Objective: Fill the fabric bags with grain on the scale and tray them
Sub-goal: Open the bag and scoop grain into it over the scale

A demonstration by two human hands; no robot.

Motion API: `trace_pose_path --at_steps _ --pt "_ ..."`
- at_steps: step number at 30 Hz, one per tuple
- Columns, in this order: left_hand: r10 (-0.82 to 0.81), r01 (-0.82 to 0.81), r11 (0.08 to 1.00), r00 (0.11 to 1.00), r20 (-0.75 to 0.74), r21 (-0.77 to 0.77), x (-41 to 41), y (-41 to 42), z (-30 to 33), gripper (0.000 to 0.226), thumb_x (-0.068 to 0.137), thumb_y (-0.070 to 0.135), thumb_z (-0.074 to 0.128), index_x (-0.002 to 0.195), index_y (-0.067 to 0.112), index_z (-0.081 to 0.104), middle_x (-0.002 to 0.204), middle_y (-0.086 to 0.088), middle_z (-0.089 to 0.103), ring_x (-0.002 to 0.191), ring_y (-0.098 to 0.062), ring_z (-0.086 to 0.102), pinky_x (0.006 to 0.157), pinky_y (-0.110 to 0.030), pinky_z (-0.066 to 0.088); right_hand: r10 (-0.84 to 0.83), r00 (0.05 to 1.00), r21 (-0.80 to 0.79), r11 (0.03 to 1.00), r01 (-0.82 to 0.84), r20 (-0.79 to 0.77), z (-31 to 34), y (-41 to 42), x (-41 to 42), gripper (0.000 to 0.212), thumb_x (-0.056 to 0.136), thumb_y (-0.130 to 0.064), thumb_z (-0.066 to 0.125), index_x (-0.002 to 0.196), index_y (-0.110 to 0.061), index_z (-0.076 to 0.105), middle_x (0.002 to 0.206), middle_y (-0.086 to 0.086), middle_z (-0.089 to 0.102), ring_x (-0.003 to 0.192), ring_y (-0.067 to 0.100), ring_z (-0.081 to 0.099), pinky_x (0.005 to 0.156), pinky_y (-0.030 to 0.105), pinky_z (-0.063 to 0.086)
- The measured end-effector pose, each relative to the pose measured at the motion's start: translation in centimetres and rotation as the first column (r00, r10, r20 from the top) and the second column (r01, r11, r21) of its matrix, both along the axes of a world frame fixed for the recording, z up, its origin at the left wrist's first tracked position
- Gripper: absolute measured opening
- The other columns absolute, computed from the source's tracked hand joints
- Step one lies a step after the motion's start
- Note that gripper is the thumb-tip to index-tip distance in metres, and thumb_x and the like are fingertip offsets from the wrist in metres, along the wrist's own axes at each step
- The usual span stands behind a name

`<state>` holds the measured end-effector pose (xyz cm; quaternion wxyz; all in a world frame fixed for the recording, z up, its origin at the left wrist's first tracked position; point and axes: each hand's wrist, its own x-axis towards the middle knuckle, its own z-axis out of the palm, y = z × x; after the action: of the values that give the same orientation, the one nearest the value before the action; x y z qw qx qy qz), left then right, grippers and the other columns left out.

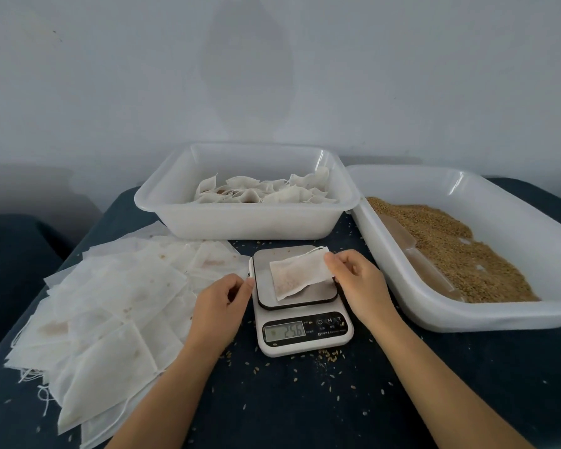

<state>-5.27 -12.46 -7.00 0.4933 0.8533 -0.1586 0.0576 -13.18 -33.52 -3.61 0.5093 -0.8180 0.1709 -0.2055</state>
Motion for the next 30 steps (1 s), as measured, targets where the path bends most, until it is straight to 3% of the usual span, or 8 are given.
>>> trace_pose_path --at_steps 3,6,11,15,19,22,26,30 --pt "-0.013 0.013 1.0 1.0 -0.016 -0.009 -0.1 0.0 0.1 0.035 0.09 0.039 0.053 0.062 0.017 0.054 0.053 0.005 0.049 0.048 -0.002 0.04 0.049 -0.013 0.036 0.024 0.981 -0.15 0.987 -0.054 -0.191 2.1 0.0 1.1 0.023 0.086 -0.05 0.061 0.083 -0.027 0.061 0.075 -0.011 0.064 0.066 -0.005 0.06 0.05 0.01 0.04" --pt "-0.018 0.018 1.0 1.0 -0.021 0.0 -0.2 0.1 0.2 0.037 0.09 0.039 0.053 0.063 0.014 0.052 0.052 0.005 0.046 0.047 -0.003 0.037 0.048 -0.015 0.035 0.036 0.919 -0.229 0.964 -0.135 -0.392 4.0 -0.3 2.5 0.026 0.087 -0.043 0.063 0.089 -0.016 0.062 0.082 0.0 0.069 0.073 0.011 0.066 0.061 0.025 0.049" --pt "-0.031 0.029 0.999 0.999 -0.042 -0.042 -0.6 0.0 0.8 0.036 0.09 0.036 0.055 0.062 0.012 0.052 0.049 0.009 0.044 0.046 -0.003 0.036 0.049 -0.013 0.035 0.151 0.909 -0.14 0.965 -0.221 -0.389 6.8 0.1 4.9 0.016 0.083 -0.018 0.072 0.081 -0.02 0.056 0.09 -0.002 0.06 0.077 0.01 0.061 0.063 0.023 0.054" --pt "-0.053 0.053 0.999 0.999 -0.005 -0.011 0.0 0.2 2.0 0.032 0.089 0.036 0.055 0.064 0.015 0.056 0.057 -0.001 0.052 0.048 -0.003 0.04 0.05 -0.016 0.037 0.237 0.851 -0.274 0.877 -0.395 -0.469 10.1 0.8 7.4 0.025 0.077 -0.021 0.078 0.085 -0.029 0.056 0.096 -0.01 0.057 0.085 0.006 0.055 0.07 0.023 0.046" --pt "-0.032 0.021 0.995 0.992 0.118 0.093 2.5 0.8 3.7 0.028 0.09 0.033 0.054 0.066 0.019 0.056 0.059 0.003 0.054 0.054 -0.006 0.046 0.054 -0.02 0.038 0.234 0.745 -0.399 0.725 -0.562 -0.625 13.8 1.2 10.0 0.043 0.079 -0.022 0.076 0.12 -0.026 0.064 0.106 -0.013 0.05 0.102 0.011 0.052 0.086 0.026 0.041" --pt "-0.053 0.004 0.962 0.983 0.175 0.272 4.8 1.0 4.1 0.019 0.091 0.031 0.054 0.074 0.024 0.057 0.07 0.009 0.056 0.065 -0.004 0.05 0.058 -0.018 0.038 0.187 0.739 -0.483 0.649 -0.587 -0.647 16.0 1.0 11.8 0.029 0.083 -0.021 0.072 0.111 -0.023 0.07 0.098 -0.011 0.062 0.085 0.009 0.056 0.068 0.021 0.043" --pt "-0.082 -0.038 0.872 0.972 0.222 0.488 7.1 0.9 3.1 0.017 0.093 0.035 0.046 0.09 0.025 0.06 0.087 0.011 0.055 0.079 -0.006 0.049 0.068 -0.021 0.041 0.186 0.782 -0.453 0.726 -0.517 -0.595 17.6 0.2 14.0 0.012 0.087 -0.017 0.068 0.099 -0.016 0.069 0.068 -0.006 0.062 0.054 0.001 0.057 0.05 0.015 0.043" --pt "-0.138 -0.057 0.816 0.947 0.29 0.575 7.6 1.0 1.4 0.02 0.093 0.039 0.042 0.1 0.031 0.06 0.1 0.015 0.055 0.089 -0.006 0.046 0.078 -0.019 0.038 0.344 0.828 -0.039 0.915 -0.401 -0.443 17.7 -0.6 16.2 0.009 0.091 -0.001 0.06 0.092 -0.009 0.062 0.092 0.008 0.066 0.069 0.017 0.07 0.053 0.018 0.055"
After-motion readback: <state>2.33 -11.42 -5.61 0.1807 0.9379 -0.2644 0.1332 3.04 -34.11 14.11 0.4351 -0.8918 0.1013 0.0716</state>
